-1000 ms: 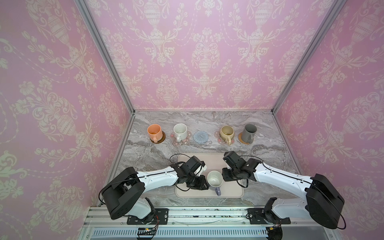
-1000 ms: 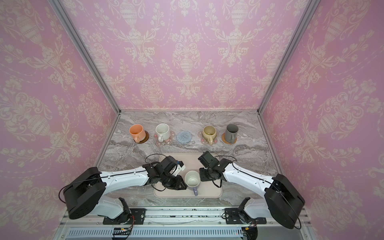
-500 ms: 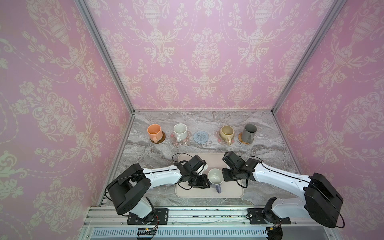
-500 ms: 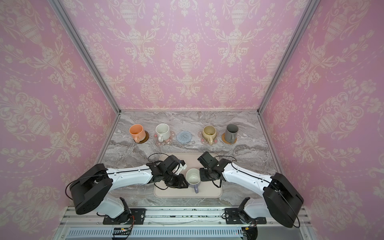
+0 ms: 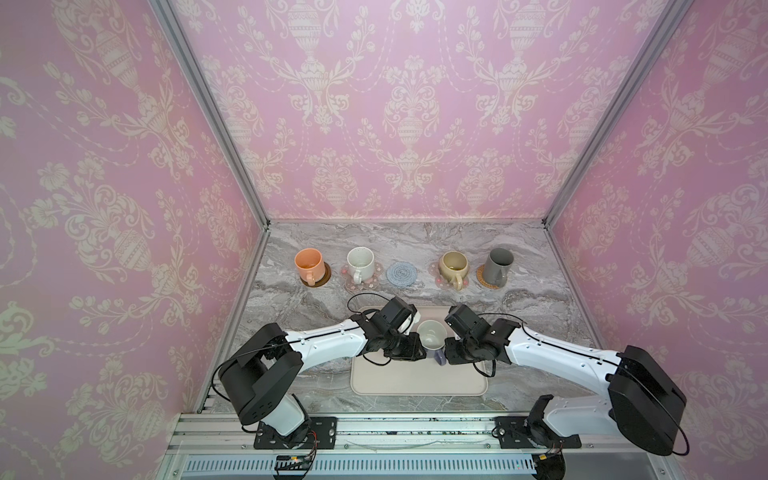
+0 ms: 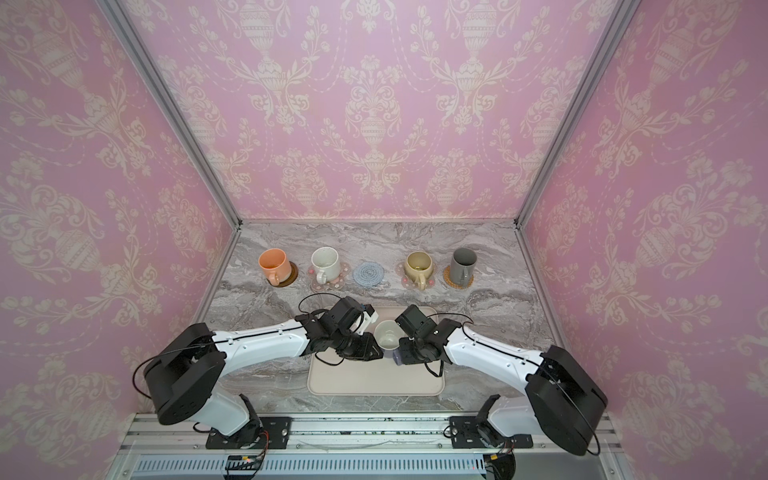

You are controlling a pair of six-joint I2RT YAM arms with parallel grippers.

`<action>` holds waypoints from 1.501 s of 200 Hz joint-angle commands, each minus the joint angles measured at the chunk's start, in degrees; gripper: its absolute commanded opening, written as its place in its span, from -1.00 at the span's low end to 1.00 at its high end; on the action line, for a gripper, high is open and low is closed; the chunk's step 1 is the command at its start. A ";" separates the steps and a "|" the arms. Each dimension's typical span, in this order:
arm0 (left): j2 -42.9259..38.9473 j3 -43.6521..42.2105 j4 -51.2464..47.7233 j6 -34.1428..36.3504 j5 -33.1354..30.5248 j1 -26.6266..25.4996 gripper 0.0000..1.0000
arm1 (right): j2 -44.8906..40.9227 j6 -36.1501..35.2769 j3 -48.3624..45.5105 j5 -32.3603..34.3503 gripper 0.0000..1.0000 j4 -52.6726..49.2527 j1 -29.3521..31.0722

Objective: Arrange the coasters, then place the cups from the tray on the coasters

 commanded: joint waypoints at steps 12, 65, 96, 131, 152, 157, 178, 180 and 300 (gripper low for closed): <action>0.09 0.74 -2.88 2.03 -2.47 0.52 -0.46 | -1.45 1.55 -1.34 -1.08 -0.31 1.20 0.37; -1.18 0.83 -5.08 2.72 -3.49 0.61 -0.46 | -0.82 2.76 -0.96 -2.48 -0.31 3.04 1.14; -2.52 0.84 -7.61 3.77 -4.34 0.79 -0.45 | 0.37 3.59 -0.15 -2.57 -0.32 3.74 2.60; -4.20 0.20 -9.75 4.46 -5.26 1.14 -0.44 | 2.39 4.29 1.26 -2.32 -0.32 4.18 4.77; -5.21 -0.22 -10.86 4.83 -5.90 1.26 -0.44 | 3.50 4.75 2.37 -2.26 -0.32 4.33 5.98; -5.42 -0.35 -11.14 4.93 -6.01 1.28 -0.43 | 3.72 4.99 2.64 -2.32 -0.32 4.50 6.24; -6.35 -0.56 -12.44 5.32 -6.83 1.30 -0.43 | 4.75 5.35 3.45 -2.51 -0.33 5.26 7.52; -6.44 -0.64 -12.50 5.36 -6.88 1.31 -0.43 | 4.89 5.43 3.54 -2.52 -0.33 5.39 7.70; -11.74 -3.21 -17.85 7.17 -10.47 1.84 -0.39 | 15.21 5.43 12.12 -3.12 -0.33 7.17 13.41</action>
